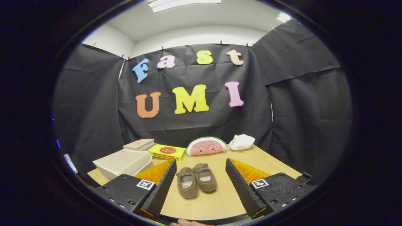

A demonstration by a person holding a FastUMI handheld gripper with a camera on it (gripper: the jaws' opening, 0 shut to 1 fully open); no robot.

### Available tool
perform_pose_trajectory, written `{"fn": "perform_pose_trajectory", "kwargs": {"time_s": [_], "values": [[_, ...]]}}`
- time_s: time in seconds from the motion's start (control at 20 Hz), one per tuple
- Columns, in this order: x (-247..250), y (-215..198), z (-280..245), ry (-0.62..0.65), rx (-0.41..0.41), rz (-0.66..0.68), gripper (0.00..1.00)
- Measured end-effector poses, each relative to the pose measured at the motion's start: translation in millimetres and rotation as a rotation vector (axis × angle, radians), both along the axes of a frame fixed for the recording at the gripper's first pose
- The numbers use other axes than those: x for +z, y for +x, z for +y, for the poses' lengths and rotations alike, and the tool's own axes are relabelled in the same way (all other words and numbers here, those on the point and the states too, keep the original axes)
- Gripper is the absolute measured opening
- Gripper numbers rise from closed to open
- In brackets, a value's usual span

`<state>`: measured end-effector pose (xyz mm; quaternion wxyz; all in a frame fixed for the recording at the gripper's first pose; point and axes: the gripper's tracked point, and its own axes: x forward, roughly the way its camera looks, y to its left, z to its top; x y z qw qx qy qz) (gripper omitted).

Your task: Open the storage box then place both shoes into the box .Put the left shoe in first, then the right shoe, with the right side of both shoes facing outward in a uniform manner.

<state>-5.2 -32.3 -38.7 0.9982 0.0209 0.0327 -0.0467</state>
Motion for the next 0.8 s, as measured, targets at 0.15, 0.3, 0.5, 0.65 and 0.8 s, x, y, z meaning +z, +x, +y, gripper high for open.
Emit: {"fn": "perform_pose_trajectory", "kwargs": {"time_s": [0.15, 0.3, 0.5, 0.65, 0.8], "values": [[-5.2, 5.5, -6.7, 0.01, -0.011, 0.011, 0.95], [-14.8, 14.0, -10.4, 0.002, -0.017, 0.027, 0.95], [-26.8, 26.5, -8.6, -0.008, -0.012, 0.053, 0.95], [-33.4, 43.2, 3.1, 0.01, 0.025, 0.071, 0.95], [-36.8, 67.6, 29.2, 0.038, 0.111, 0.088, 0.95]]}}
